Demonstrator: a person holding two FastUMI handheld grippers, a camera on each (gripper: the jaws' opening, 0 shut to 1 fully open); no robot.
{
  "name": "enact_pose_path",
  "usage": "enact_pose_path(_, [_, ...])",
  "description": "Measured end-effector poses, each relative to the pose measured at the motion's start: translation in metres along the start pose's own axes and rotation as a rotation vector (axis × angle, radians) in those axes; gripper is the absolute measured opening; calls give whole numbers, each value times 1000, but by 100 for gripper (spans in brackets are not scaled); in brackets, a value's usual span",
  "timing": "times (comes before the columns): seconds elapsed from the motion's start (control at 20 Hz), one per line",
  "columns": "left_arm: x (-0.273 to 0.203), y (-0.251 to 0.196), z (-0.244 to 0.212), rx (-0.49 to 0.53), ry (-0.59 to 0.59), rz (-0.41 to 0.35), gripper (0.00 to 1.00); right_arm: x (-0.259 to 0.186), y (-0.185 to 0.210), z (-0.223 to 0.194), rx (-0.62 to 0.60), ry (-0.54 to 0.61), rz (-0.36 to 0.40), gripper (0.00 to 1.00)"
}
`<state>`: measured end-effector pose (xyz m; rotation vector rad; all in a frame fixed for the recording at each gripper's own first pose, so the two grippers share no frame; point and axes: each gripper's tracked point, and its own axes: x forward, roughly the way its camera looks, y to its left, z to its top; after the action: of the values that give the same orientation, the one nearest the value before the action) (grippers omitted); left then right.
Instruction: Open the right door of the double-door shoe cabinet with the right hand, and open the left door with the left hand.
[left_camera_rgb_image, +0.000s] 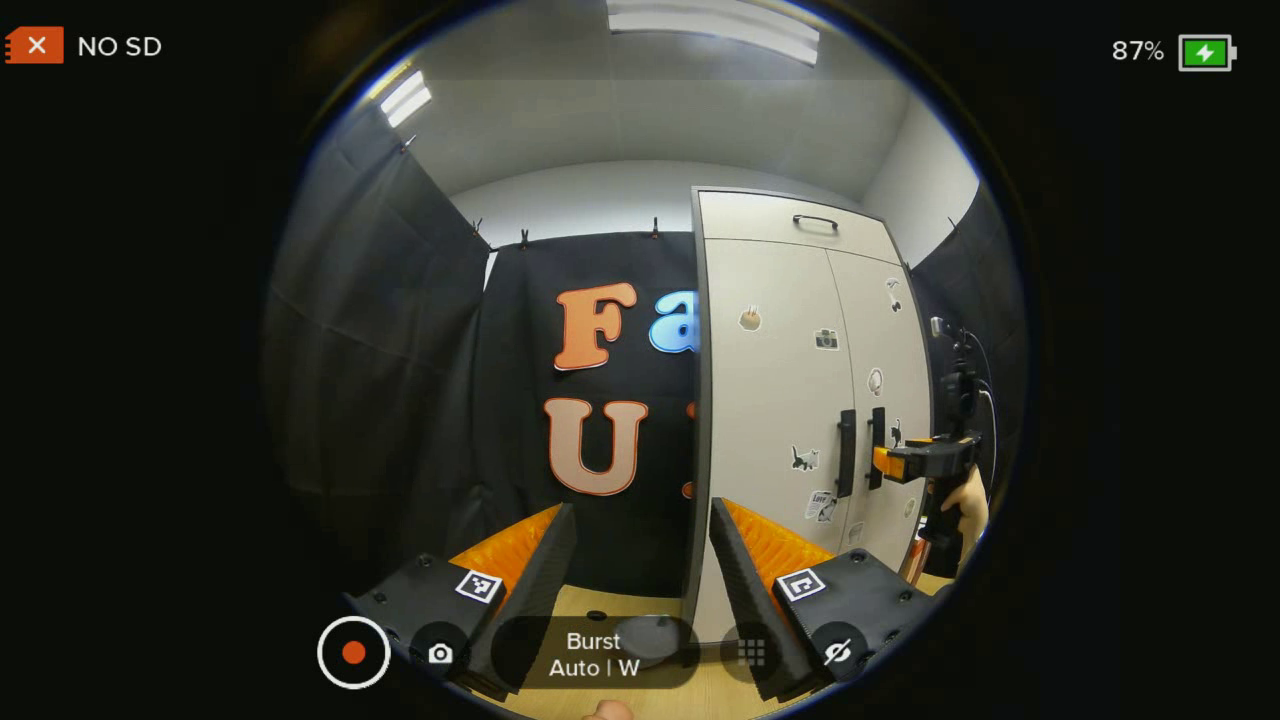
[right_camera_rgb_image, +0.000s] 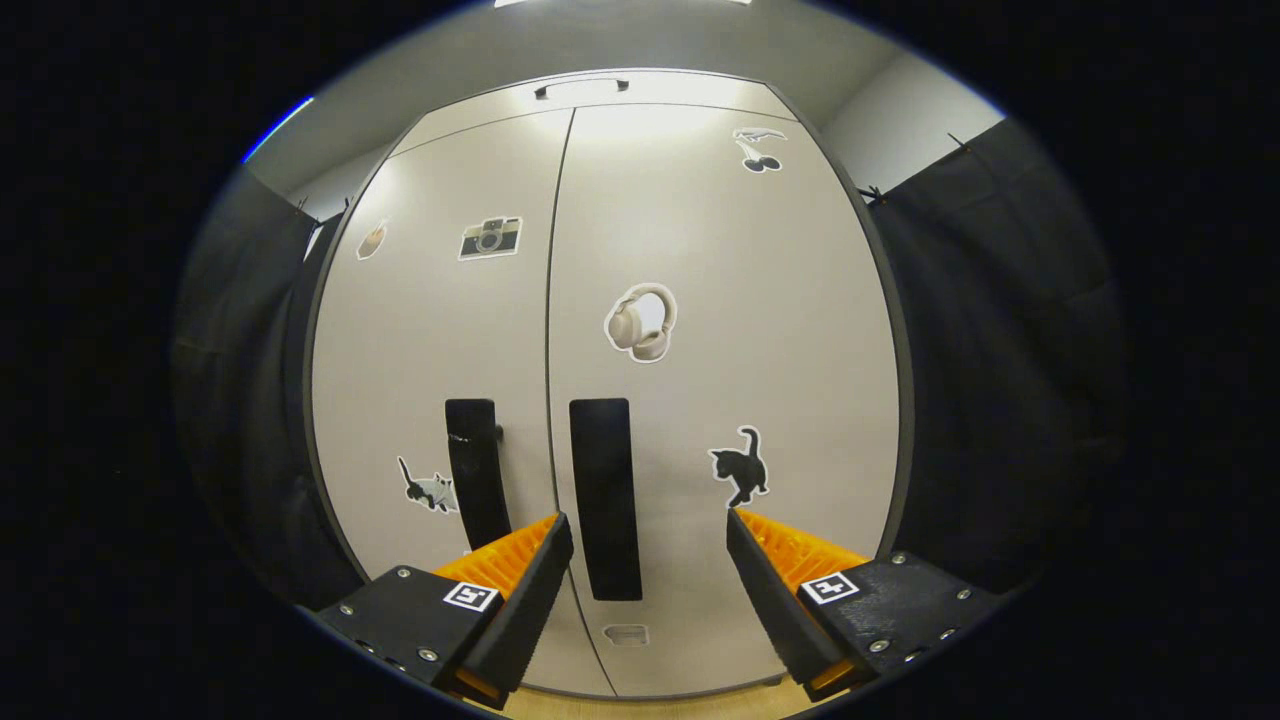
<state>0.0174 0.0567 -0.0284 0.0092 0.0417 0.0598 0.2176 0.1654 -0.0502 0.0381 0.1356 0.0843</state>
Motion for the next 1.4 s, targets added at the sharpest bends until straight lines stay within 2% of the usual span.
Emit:
enact_pose_path(0.1, [1, 1, -1, 1, -5, -1, 81, 7, 7, 2, -2, 7, 14, 92])
enact_pose_path(0.6, [5, 3, -4, 2, -16, -9, 81, 30, 8, -9, 29, 43, -7, 66])
enact_pose_path(0.8, [7, 6, -8, -3, -8, -3, 81, 30, 17, -9, 53, 48, 27, 47])
enact_pose_path(0.85, [8, 7, -9, -5, -4, -1, 81, 30, 17, -8, 39, 44, 24, 39])
enact_pose_path(1.0, [9, 12, -13, -8, 8, 6, 81, 29, 17, -9, -5, 33, 24, 33])
enact_pose_path(1.4, [6, 9, -15, 3, 20, 19, 81, 16, 15, -6, -17, 29, 37, 10])
